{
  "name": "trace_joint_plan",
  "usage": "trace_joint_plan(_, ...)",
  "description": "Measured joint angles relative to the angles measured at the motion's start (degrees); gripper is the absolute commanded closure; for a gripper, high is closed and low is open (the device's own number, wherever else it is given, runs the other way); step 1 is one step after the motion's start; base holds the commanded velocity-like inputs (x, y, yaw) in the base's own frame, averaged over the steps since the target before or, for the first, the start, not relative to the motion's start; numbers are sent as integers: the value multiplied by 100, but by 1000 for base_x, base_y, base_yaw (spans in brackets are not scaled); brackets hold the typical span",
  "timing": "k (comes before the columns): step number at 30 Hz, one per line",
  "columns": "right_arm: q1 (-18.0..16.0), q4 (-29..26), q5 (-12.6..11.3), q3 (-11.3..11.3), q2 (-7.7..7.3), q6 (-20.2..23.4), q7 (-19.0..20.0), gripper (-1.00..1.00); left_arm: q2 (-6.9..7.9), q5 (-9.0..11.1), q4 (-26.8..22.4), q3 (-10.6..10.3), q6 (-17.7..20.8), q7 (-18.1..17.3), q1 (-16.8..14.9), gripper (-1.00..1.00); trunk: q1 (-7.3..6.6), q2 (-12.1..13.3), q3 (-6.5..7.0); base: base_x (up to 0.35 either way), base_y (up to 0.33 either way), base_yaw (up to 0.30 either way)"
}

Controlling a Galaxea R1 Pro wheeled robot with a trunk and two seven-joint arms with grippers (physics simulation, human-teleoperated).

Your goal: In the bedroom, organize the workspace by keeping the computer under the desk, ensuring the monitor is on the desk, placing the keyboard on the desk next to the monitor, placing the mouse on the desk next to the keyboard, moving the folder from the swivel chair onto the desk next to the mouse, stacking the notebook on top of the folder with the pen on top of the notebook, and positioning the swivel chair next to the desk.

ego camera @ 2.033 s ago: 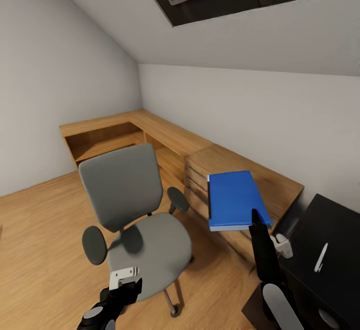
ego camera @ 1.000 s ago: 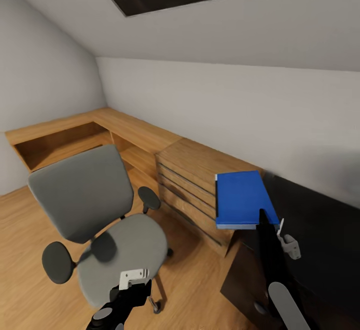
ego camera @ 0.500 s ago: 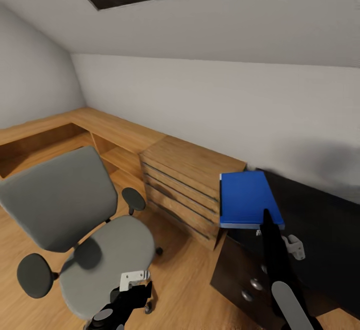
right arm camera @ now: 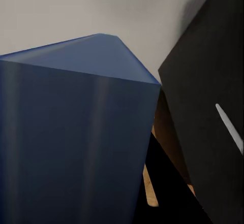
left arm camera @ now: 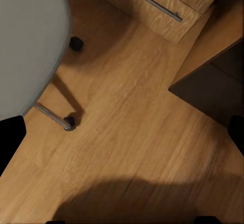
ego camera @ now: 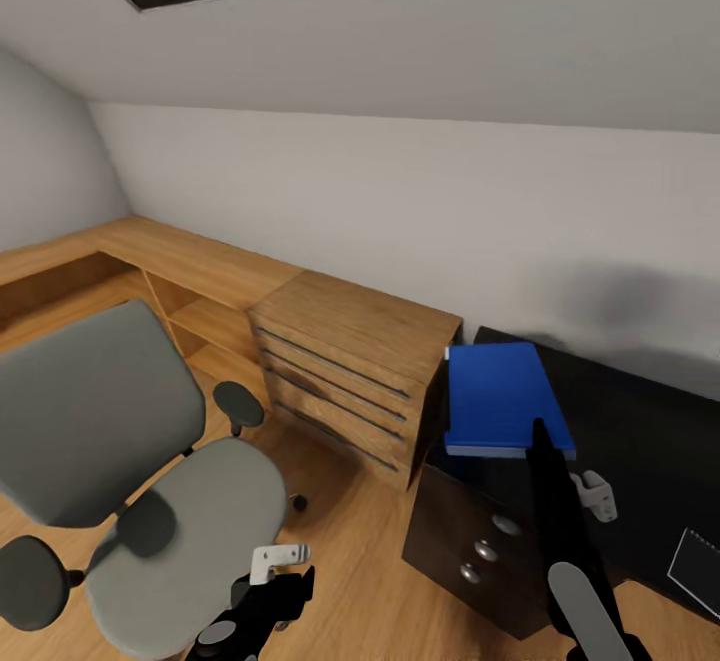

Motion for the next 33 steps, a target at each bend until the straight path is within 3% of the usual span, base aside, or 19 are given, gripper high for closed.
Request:
trace_joint_plan(19,6,-20,3,-2,7,-9,11,100,1,1,0,-3,0,1,1,-100,-418,763,427,0,0,-10)
trace_joint_plan(25,7,-21,2,-320,5,13,-5,100,1,1,0,-2,0,1,0,-100,-550,1003,589,0,0,-6)
trace_joint_plan(33,7,-21,1,-393,-5,18,-17,100,1,0,1,-4,0,1,3,-100,-726,1325,799,0,0,-120)
